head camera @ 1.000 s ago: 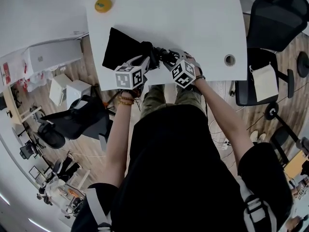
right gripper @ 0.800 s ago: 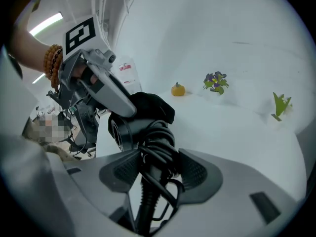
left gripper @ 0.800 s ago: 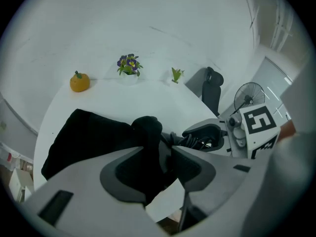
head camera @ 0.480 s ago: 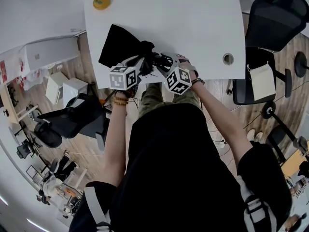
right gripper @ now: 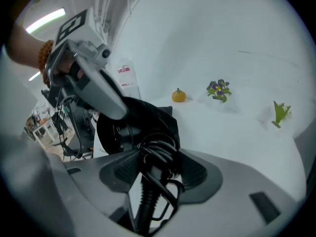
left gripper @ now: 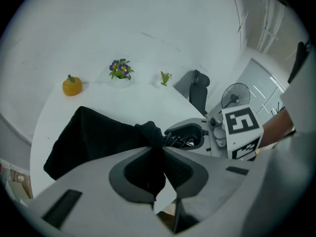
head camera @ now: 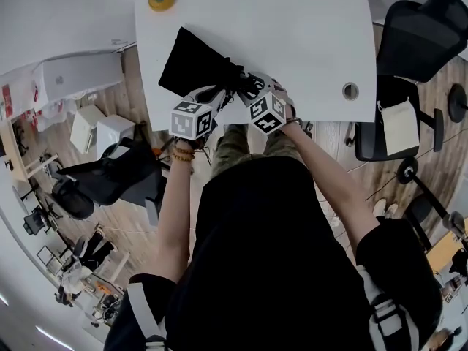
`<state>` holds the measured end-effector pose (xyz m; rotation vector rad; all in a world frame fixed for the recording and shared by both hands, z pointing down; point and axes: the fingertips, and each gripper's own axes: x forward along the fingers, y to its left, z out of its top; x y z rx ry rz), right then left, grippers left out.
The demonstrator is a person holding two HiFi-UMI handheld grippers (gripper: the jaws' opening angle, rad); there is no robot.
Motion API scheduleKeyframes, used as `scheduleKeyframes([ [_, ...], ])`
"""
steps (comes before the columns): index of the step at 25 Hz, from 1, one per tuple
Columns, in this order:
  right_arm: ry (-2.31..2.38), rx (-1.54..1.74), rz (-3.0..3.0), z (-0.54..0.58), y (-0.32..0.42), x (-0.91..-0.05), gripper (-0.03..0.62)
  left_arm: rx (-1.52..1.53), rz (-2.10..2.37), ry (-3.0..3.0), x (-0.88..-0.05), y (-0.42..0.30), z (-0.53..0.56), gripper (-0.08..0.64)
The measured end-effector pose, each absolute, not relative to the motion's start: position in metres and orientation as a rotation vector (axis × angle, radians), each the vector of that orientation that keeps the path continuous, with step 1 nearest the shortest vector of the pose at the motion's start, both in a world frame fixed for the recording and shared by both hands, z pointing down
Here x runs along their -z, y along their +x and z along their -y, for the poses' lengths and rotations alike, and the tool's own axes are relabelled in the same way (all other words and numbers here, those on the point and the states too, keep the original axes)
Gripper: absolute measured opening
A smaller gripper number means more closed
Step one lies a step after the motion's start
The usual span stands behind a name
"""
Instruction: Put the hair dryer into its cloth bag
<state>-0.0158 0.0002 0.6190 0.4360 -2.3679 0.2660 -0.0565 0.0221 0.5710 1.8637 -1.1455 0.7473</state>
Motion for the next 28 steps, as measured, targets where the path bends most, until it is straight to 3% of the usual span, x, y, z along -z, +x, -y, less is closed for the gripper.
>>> scheduleKeyframes([
  [6,0.537,-0.46,2.317,-0.007,-0.029,-0.643,0.247,-0.602,1.05,1.875,-0.59,-0.032,-0.02,0.046],
  [12,0.405,-0.135,2.258,-0.015,-0.027,-0.667,0.257,-0.548,1.07,1.812,-0.596,-0.044,-0.022,0.041],
  [25,0.529,-0.121,2.096,-0.028,0.001,-0.675,0.285,-0.547,1.102,1.832,-0.594,-0.055,-0.032,0.041],
  [27,0.564,-0.107,2.065,-0.026,0.001,-0.676,0.218,-0.557,1.085,1.854,-0.593,-0.057,-0.036,0.041],
  [28,0.566,-0.113,2.05,-0.027,0.001,-0.677,0.215,-0.562,1.075,1.865,-0.593,-0.058,-0.039,0.041],
])
